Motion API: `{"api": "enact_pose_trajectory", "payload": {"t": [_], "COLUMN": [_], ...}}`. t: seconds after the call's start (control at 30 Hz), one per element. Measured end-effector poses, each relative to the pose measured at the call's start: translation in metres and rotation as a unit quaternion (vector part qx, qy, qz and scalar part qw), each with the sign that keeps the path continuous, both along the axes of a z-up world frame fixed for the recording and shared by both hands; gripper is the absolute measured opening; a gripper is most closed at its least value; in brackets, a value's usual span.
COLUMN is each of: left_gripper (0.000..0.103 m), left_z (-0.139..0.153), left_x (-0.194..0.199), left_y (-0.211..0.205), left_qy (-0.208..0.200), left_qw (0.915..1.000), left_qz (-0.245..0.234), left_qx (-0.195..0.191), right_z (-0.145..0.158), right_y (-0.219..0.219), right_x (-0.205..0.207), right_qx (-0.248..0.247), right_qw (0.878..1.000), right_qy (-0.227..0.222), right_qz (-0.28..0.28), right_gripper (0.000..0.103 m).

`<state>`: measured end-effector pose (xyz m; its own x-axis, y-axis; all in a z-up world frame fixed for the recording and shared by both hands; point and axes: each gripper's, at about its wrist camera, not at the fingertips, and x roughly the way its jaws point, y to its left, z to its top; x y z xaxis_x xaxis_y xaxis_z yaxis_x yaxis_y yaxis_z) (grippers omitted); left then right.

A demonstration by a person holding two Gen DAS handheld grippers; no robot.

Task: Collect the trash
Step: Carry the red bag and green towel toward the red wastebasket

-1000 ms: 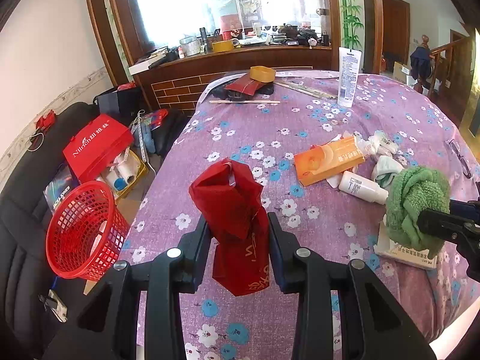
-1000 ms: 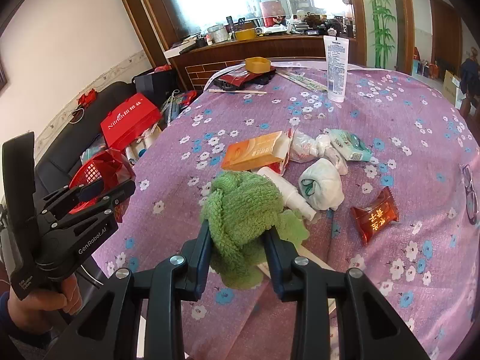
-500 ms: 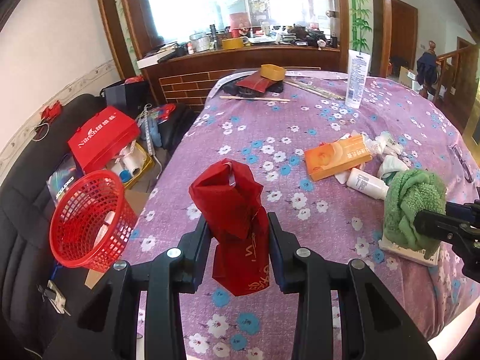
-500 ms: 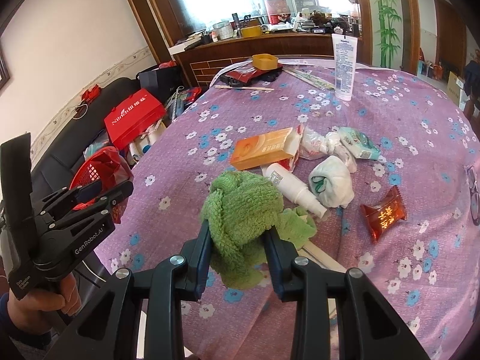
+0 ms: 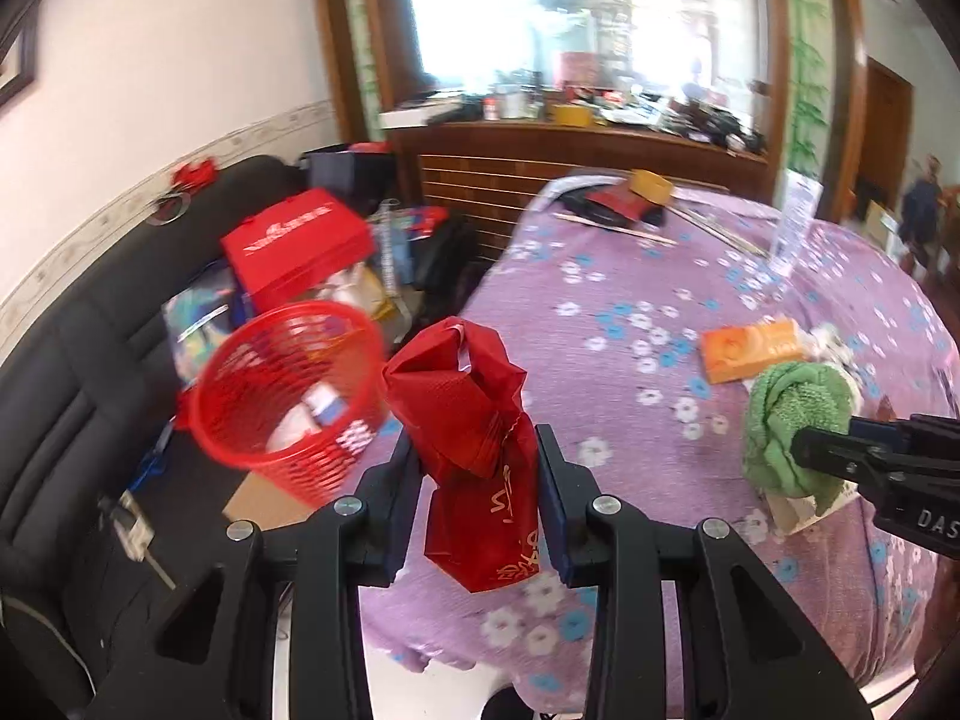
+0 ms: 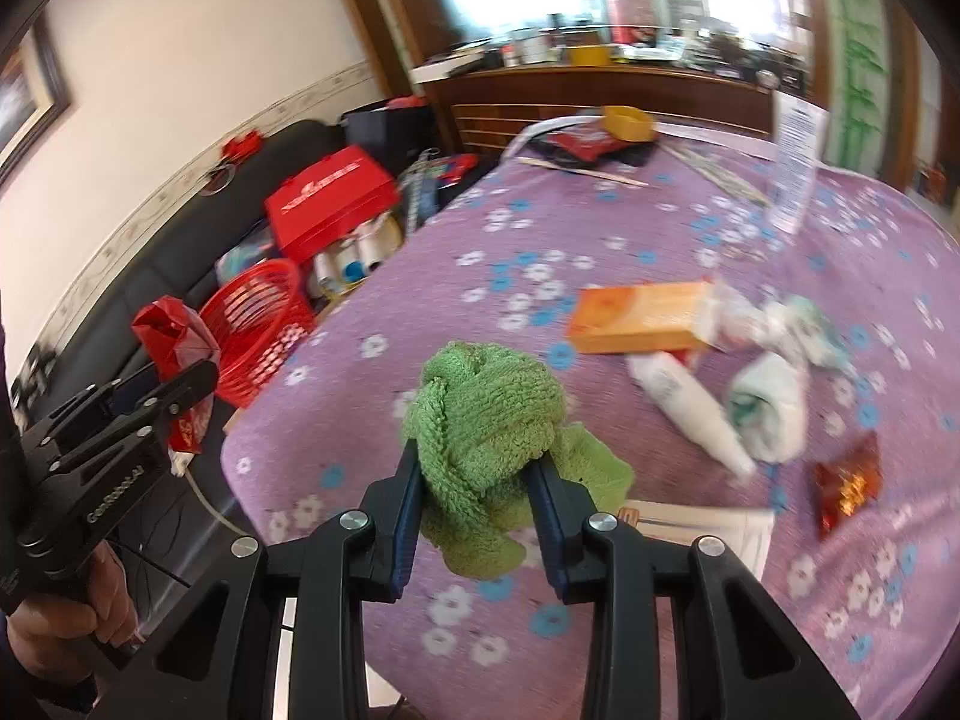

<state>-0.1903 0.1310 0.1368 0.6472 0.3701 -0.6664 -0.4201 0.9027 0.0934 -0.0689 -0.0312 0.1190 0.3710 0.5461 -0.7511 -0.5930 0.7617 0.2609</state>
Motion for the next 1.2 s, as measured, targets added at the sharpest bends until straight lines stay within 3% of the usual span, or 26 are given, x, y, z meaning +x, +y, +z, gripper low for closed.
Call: {"api": "enact_pose_trajectory", "payload": {"t": [0.4, 0.8, 1.0, 1.2], "left_gripper": [0.035, 0.035, 0.035, 0.035], "left_z": [0.012, 0.031, 0.034, 0.034], "left_x": [-0.086, -0.163, -0.181, -0.182], "left_y": [0.051, 0.091, 0.096, 0.099], "left_qy": [-0.007, -0.016, -0.009, -0.001], "left_qw": [0.9910, 0.9662, 0.9546, 0.9525], "left_qz": [0.133, 0.255, 0.295, 0.302], "left_qx": [0.009, 0.033, 0.038, 0.034], "right_z": [0.008, 0.016, 0.016, 0.017], "right_y": [0.089, 0.174, 0.198, 0.203], "right_x": [-0.020, -0.050, -0.061, -0.060], "right_qx": [0.020, 0.046, 0.058, 0.071], "right_qw": [0.993, 0.975, 0.963, 0.960], "right_qy": [0.004, 0.009, 0.015, 0.021], "right_qz": [0.117, 0.219, 0.262, 0.271], "right_gripper": [0.036, 0.036, 0.036, 0.036]}}
